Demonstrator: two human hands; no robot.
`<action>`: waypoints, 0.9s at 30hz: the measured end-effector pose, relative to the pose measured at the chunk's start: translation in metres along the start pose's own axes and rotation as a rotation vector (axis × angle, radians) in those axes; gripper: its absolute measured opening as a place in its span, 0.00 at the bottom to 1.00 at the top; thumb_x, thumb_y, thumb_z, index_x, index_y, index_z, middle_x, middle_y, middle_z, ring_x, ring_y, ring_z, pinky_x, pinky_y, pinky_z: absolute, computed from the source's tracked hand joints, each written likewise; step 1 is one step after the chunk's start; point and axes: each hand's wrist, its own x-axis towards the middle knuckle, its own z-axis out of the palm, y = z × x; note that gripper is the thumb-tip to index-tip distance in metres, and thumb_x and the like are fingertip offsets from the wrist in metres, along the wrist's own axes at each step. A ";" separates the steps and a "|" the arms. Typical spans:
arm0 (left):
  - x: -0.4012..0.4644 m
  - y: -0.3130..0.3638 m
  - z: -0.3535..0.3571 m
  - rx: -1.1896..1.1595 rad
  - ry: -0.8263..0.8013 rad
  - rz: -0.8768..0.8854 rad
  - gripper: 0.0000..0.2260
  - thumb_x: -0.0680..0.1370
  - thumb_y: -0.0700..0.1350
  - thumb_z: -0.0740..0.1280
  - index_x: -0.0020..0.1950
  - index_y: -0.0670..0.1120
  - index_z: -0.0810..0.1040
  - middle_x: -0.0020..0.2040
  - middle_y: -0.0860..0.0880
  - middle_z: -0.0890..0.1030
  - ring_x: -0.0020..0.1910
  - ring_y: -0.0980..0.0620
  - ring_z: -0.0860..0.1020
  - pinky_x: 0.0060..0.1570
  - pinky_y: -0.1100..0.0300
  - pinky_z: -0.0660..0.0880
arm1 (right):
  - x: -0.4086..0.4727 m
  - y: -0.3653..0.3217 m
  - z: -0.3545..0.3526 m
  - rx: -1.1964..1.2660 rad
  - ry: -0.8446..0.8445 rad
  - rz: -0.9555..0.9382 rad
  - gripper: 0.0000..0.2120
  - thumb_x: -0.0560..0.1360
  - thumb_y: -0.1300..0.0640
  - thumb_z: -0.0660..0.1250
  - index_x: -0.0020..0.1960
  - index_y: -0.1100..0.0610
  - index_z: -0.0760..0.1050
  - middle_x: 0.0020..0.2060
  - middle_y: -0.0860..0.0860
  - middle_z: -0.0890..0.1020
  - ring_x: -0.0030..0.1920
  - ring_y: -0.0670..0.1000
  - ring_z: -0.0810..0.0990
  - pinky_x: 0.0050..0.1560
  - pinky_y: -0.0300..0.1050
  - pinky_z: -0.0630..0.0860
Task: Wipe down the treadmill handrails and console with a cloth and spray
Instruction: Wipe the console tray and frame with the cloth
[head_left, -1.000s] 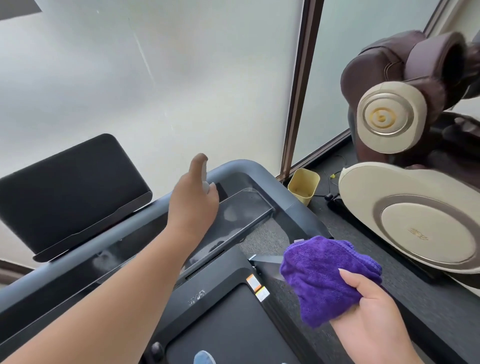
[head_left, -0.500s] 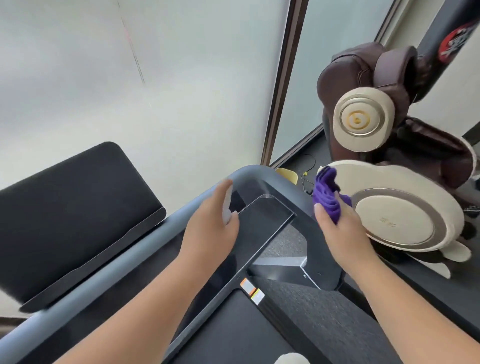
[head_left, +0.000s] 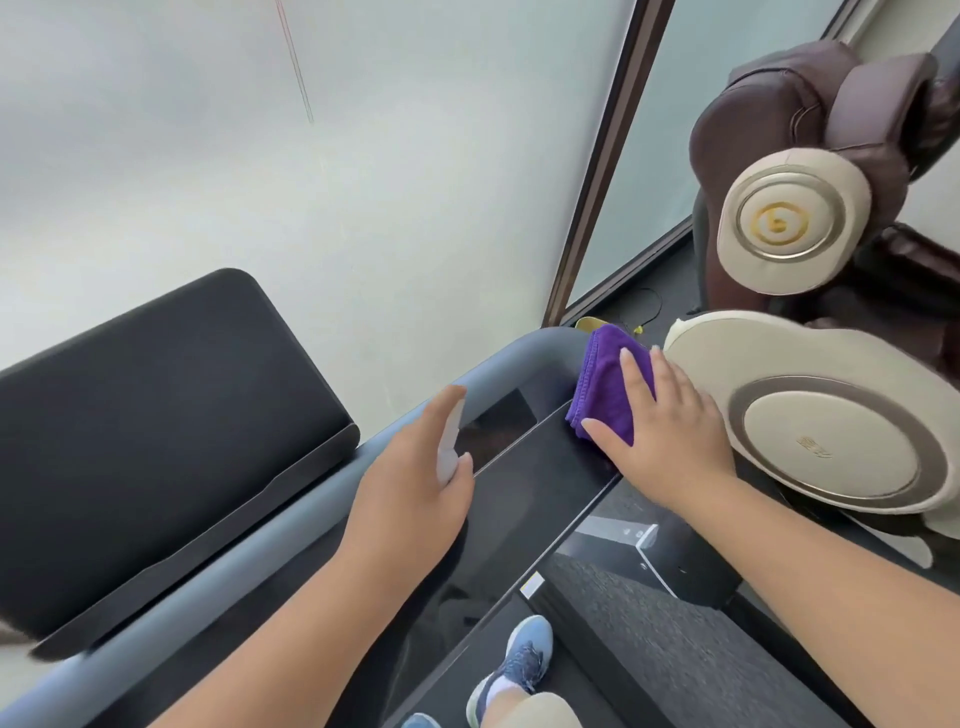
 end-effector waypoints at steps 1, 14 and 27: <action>0.003 -0.001 -0.001 0.020 0.000 0.009 0.26 0.82 0.46 0.63 0.75 0.66 0.60 0.63 0.66 0.74 0.56 0.65 0.72 0.53 0.64 0.69 | 0.012 -0.009 -0.002 0.021 -0.002 0.004 0.49 0.74 0.21 0.40 0.84 0.51 0.48 0.82 0.60 0.58 0.80 0.61 0.61 0.75 0.61 0.67; 0.009 0.000 -0.009 0.107 -0.012 0.016 0.27 0.81 0.47 0.65 0.74 0.68 0.58 0.66 0.62 0.75 0.53 0.64 0.69 0.52 0.63 0.67 | 0.063 -0.080 -0.015 0.202 0.050 0.039 0.56 0.65 0.13 0.43 0.83 0.47 0.53 0.82 0.55 0.58 0.81 0.57 0.55 0.78 0.64 0.54; -0.008 0.014 -0.024 0.071 0.028 0.039 0.28 0.81 0.46 0.66 0.72 0.69 0.58 0.59 0.66 0.72 0.52 0.61 0.71 0.52 0.62 0.68 | -0.050 -0.071 0.024 0.216 0.027 -0.107 0.50 0.75 0.21 0.46 0.85 0.55 0.51 0.84 0.54 0.54 0.84 0.53 0.51 0.83 0.56 0.50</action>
